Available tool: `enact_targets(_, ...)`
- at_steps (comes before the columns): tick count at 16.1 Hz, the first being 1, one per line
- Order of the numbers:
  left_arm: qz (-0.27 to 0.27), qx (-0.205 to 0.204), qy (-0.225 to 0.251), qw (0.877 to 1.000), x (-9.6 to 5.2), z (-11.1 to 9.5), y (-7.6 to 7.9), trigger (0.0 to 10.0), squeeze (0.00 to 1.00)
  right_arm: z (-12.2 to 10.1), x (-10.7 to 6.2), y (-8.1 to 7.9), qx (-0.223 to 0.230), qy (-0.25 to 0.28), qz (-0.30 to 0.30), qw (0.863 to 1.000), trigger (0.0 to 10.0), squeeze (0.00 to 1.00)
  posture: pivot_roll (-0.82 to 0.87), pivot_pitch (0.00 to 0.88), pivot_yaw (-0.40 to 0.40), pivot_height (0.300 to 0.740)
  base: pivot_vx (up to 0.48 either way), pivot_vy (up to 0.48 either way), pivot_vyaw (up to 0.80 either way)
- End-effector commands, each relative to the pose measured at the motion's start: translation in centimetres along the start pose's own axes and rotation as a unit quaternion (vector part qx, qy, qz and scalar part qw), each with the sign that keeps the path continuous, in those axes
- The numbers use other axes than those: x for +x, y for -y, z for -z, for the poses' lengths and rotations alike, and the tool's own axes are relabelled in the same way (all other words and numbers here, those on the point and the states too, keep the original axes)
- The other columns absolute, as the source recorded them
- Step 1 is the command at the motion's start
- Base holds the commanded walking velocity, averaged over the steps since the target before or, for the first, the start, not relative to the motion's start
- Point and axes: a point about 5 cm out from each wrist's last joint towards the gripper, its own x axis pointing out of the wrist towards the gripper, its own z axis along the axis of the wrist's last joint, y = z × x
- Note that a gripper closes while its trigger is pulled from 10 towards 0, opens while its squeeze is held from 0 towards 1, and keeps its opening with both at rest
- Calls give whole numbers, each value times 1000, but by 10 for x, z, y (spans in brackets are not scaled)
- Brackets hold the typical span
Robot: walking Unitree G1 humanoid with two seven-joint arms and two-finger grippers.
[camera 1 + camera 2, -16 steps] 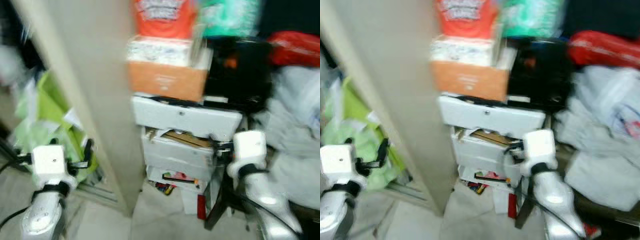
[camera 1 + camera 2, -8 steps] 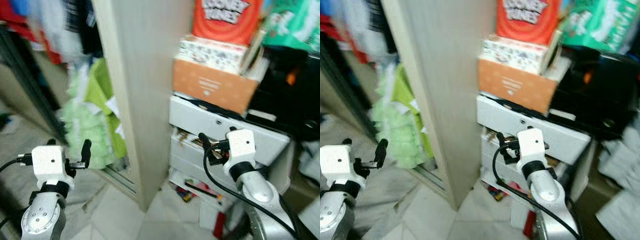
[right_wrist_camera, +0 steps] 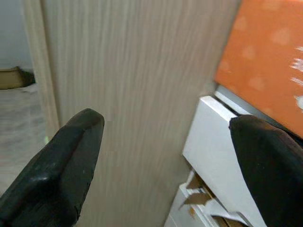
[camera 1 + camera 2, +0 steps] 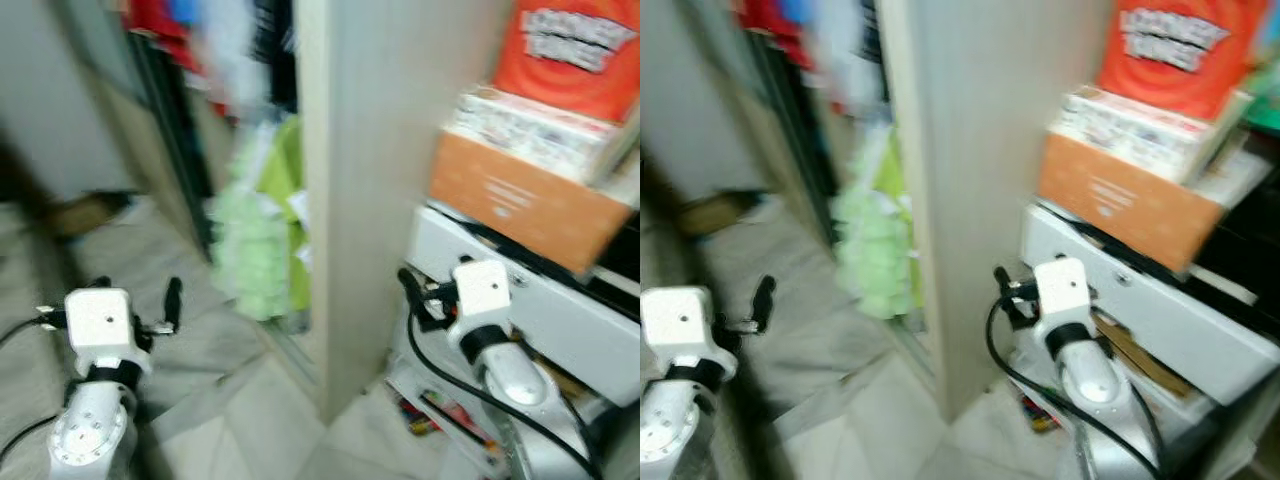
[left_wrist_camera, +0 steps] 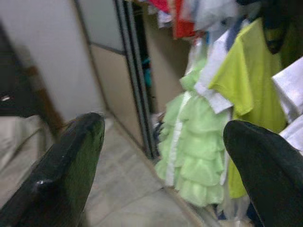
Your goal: Clean up the room
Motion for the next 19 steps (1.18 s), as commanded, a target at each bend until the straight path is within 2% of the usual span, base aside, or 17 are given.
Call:
enact_targets(1, -1, 9, 4, 1000, 1, -3, -2, 10000, 0, -1, 2, 0, 4, 1, 1, 1000, 10000, 0, -153, 0, 7, 740, 0, 0, 800)
enact_targets(19, -13, 10, 12, 1000, 6, -5, 0, 10000, 0, -2, 5, -1, 6, 1, -9, 1000, 10000, 0, -154, 0, 3, 740, 0, 0, 800)
